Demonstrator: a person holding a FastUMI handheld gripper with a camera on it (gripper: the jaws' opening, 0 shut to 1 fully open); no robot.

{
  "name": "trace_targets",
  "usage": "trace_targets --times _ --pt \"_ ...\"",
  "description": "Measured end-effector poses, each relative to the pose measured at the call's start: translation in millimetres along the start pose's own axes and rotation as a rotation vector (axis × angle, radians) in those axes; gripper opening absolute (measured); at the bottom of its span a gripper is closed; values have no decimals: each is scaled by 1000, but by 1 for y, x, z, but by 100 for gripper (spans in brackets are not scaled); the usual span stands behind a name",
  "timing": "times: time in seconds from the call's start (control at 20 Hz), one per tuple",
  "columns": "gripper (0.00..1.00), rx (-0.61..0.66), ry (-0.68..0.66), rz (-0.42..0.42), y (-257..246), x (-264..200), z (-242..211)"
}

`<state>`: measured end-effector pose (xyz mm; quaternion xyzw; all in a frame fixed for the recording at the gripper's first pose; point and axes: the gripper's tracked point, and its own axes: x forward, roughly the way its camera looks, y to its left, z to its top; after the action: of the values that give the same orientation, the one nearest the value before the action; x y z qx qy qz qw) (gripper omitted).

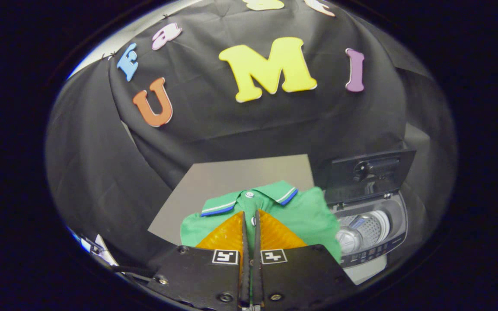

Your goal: Put the clothes into the washing machine and then close the washing machine lid.

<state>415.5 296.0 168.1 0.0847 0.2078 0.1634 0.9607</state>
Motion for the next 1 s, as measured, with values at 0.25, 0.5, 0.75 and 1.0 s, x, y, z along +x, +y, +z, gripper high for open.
trace_targets --times 0.25,0.5,0.75,1.0 --pt "6 30 -92 -25 -59 -47 28" --pt "6 31 -176 -57 -120 -79 56" --pt "6 26 -211 -72 -179 -89 81" --pt "6 7 -183 -68 -233 -66 81"
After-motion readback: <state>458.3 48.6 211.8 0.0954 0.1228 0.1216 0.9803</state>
